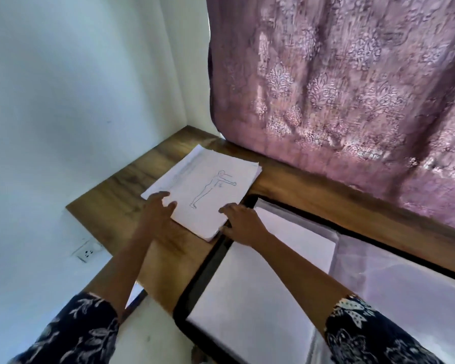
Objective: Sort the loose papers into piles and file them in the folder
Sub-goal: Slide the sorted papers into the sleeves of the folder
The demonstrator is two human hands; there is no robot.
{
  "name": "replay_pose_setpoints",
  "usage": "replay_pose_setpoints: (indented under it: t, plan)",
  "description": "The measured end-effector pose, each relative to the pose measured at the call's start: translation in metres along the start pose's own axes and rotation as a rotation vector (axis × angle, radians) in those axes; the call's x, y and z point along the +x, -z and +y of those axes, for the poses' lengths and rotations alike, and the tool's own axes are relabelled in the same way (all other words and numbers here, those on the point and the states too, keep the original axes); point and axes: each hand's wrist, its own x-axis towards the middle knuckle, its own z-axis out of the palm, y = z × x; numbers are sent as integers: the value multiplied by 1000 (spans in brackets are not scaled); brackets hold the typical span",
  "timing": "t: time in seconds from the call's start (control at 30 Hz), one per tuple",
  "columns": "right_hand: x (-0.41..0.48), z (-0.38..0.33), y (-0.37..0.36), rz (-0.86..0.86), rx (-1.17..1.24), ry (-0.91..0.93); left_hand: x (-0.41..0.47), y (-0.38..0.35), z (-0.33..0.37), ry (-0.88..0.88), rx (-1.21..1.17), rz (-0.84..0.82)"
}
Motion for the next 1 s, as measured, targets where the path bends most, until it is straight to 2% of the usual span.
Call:
replay_pose_setpoints:
  t: [0.1, 0.23, 0.37, 0.47, 0.6, 0.67, 0.83, 1.0]
  plan:
    - [63, -12, -9, 3, 29, -80, 78, 9, -5, 58, 164, -122]
    - [132, -31, -26, 64, -11, -176, 145, 5, -1, -7, 324, -147]
    - [163, -30, -49, 4, -69, -286, 171, -14, 2, -32, 260, -138]
    - [158, -22, -65, 49, -120, -290, 174, -17, 3, -22, 203, -149]
    - [158, -20, -70, 118, -122, -288, 191, -5, 5, 160, -203, -436]
    - [159, -21, -70, 136, -127, -285, 195, 0, 9, 138, -187, -506]
    - [159, -21, -69, 140, -105, -282, 193, 15, 12, -71, -24, -341]
    - [157, -21, -69, 64, -122, -287, 195, 81, 24, -234, 84, -152]
